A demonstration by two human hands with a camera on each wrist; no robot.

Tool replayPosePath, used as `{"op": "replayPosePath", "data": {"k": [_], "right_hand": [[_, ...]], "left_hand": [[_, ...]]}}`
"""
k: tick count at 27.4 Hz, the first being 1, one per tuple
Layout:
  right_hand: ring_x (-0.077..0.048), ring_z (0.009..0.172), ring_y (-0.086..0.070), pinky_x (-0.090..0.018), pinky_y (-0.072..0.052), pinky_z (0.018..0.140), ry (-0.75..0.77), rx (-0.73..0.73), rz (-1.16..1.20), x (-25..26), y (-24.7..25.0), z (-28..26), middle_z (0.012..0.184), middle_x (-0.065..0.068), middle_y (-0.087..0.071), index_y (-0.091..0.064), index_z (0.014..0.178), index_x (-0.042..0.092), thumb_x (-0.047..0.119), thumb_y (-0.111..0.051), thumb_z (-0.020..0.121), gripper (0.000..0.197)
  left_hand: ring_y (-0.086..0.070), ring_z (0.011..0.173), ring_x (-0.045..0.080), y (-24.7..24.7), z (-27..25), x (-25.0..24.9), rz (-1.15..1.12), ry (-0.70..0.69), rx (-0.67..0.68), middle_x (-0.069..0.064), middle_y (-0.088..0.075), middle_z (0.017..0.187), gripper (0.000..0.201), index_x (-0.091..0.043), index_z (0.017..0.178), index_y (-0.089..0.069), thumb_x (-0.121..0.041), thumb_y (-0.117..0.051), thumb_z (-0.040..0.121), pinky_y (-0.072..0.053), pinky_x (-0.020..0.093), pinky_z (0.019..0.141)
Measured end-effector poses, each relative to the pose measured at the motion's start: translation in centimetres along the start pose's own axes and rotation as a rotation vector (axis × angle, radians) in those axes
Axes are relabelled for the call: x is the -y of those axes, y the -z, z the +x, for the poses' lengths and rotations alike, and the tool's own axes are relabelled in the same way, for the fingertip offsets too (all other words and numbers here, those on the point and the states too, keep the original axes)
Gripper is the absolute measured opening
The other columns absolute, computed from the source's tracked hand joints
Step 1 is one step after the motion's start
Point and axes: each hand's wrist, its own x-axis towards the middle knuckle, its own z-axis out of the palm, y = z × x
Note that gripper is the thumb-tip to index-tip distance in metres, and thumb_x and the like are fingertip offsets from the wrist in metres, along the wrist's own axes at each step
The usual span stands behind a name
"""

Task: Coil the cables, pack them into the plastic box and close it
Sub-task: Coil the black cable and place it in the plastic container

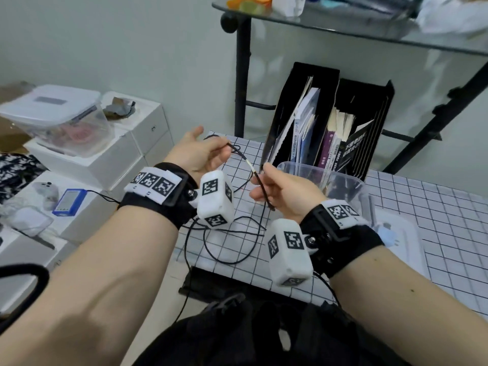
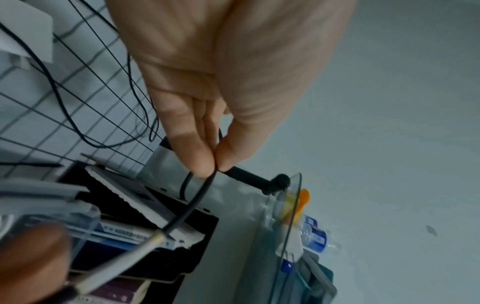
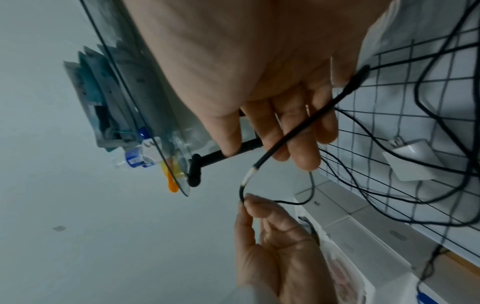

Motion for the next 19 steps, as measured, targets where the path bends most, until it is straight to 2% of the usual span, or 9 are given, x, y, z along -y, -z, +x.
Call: {"op": "replayPosePath", "data": {"k": [2,4,6,9,11,13,16,17,19], "right_hand": [[-0.016,0.063,-0.059,-0.033,-0.045,0.084,0.083,0.011,-0.004,0.4,0.8,-0.6,0.066,-0.005,-0.065,-0.07,0.082,0.01,0.027,-0.062,0.091,0.021],[-0.013,0.059,-0.052,-0.029,-0.044,0.072,0.149,0.028,-0.015,1.2,1.8,-1.4,0.06,-0.001,-0.057,-0.07,0.086,0.006,0.018,-0.065,0.088,0.012],[-0.012,0.053,-0.045,-0.025,-0.04,0.062,0.18,0.042,0.076,2.3,2.9,-2.3,0.054,0.001,-0.05,-0.067,0.086,0.005,0.012,-0.061,0.09,0.01],[-0.013,0.048,-0.038,-0.029,-0.038,0.06,0.232,0.04,0.292,3.6,4.9,-3.6,0.05,0.001,-0.043,-0.064,0.084,0.007,0.017,-0.053,0.095,0.019],[-0.01,0.042,-0.033,-0.028,-0.037,0.057,0.26,-0.017,0.414,3.9,6.3,-4.1,0.047,0.004,-0.04,-0.063,0.082,0.01,0.024,-0.049,0.098,0.026],[-0.009,0.038,-0.03,-0.026,-0.037,0.054,0.285,-0.079,0.531,4.1,7.9,-4.6,0.044,0.006,-0.036,-0.062,0.077,0.013,0.031,-0.047,0.098,0.032],[-0.008,0.036,-0.027,-0.023,-0.038,0.05,0.293,-0.136,0.714,4.6,10.7,-5.7,0.043,0.007,-0.032,-0.059,0.071,0.017,0.039,-0.047,0.097,0.036],[-0.008,0.036,-0.026,-0.022,-0.037,0.049,0.293,-0.145,0.769,4.6,11.7,-6.1,0.043,0.008,-0.031,-0.059,0.072,0.017,0.039,-0.047,0.096,0.035],[-0.01,0.037,-0.023,-0.022,-0.034,0.049,0.319,-0.153,0.862,4.7,13.7,-6.8,0.046,0.008,-0.028,-0.061,0.078,0.015,0.033,-0.048,0.092,0.026]], "left_hand": [[-0.063,0.057,0.011,-1.0,-0.4,-0.4,0.062,-0.015,0.034,0.012,-0.061,0.081,0.031,-0.003,0.119,-0.048,0.004,-0.057,0.09,-0.055,0.016,0.053],[-0.063,0.055,0.01,-1.9,-0.6,-0.3,0.171,-0.036,0.068,0.011,-0.06,0.078,0.015,0.002,0.107,-0.055,0.0,-0.054,0.092,-0.055,0.015,0.055],[-0.062,0.059,0.013,-2.7,-0.8,0.3,0.327,-0.053,0.128,0.012,-0.059,0.078,0.006,0.0,0.094,-0.058,0.0,-0.053,0.092,-0.055,0.016,0.057],[-0.058,0.066,0.013,-4.0,-1.3,2.1,0.734,-0.046,0.269,0.006,-0.06,0.077,0.01,-0.007,0.092,-0.065,-0.003,-0.057,0.087,-0.054,0.018,0.061],[-0.053,0.059,0.003,-4.8,-1.7,3.2,1.029,-0.113,0.349,-0.007,-0.061,0.068,0.003,-0.015,0.085,-0.068,-0.016,-0.069,0.083,-0.046,0.016,0.058],[-0.05,0.052,-0.004,-5.8,-1.9,4.2,1.139,-0.191,0.389,-0.015,-0.06,0.065,0.014,-0.018,0.085,-0.071,-0.029,-0.075,0.078,-0.039,0.015,0.055],[-0.06,0.077,0.004,-7.5,-2.3,5.3,1.202,-0.203,0.471,-0.012,-0.067,0.08,0.017,-0.021,0.088,-0.071,-0.035,-0.074,0.078,-0.045,0.02,0.074],[-0.061,0.082,0.006,-7.9,-2.3,5.7,1.234,-0.204,0.498,-0.011,-0.068,0.084,0.014,-0.022,0.087,-0.07,-0.034,-0.073,0.08,-0.045,0.021,0.077],[-0.061,0.085,0.007,-8.6,-2.5,6.4,1.277,-0.208,0.534,-0.01,-0.068,0.088,0.011,-0.022,0.09,-0.069,-0.031,-0.069,0.084,-0.043,0.017,0.074]]}}
